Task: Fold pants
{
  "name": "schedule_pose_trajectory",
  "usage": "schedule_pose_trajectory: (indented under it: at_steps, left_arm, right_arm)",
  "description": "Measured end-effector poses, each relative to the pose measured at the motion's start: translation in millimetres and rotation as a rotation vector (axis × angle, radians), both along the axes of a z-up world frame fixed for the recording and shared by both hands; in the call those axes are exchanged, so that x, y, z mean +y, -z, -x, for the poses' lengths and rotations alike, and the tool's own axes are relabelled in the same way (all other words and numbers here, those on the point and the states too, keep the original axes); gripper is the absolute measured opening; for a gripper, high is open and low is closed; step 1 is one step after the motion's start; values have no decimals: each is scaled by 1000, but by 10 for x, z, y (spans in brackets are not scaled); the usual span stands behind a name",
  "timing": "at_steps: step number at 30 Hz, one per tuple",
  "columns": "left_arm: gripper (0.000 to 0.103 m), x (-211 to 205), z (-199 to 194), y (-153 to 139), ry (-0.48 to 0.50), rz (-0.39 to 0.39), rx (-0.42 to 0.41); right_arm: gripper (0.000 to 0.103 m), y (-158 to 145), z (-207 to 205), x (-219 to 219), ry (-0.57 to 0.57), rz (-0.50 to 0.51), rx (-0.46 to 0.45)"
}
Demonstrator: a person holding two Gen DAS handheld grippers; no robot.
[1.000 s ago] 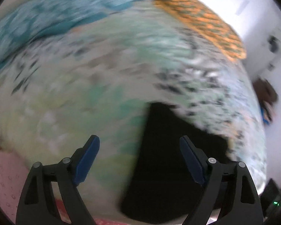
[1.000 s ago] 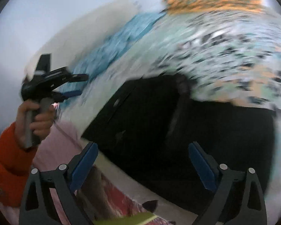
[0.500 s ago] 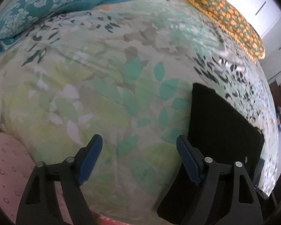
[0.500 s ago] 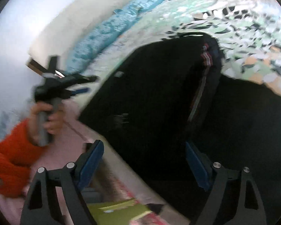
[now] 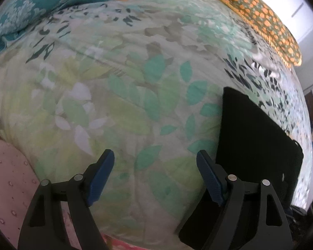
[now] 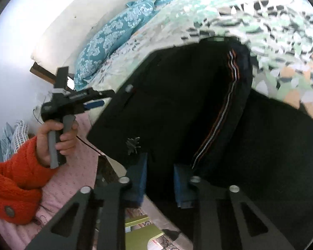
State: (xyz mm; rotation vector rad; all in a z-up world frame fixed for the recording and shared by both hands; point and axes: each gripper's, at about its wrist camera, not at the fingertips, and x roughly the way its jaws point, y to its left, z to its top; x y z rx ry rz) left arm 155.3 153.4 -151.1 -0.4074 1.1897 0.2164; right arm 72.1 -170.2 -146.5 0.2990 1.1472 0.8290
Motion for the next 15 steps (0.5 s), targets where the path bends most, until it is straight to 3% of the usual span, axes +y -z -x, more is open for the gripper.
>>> schedule_pose_trajectory:
  at_steps: [6, 9, 13, 15]
  left_arm:
    - [82, 54, 25, -15, -26, 37, -5]
    - [82, 9, 29, -55, -8, 32, -19]
    - [82, -49, 18, -80, 21, 30, -26]
    - [82, -93, 16, -97, 40, 26, -32]
  right_arm:
    - [18, -909, 312, -287, 35, -56, -194]
    - [17, -1152, 439, -565, 74, -34, -237]
    - [17, -1133, 561, -965, 135, 44, -215]
    - [17, -884, 603, -1231, 189, 82, -143]
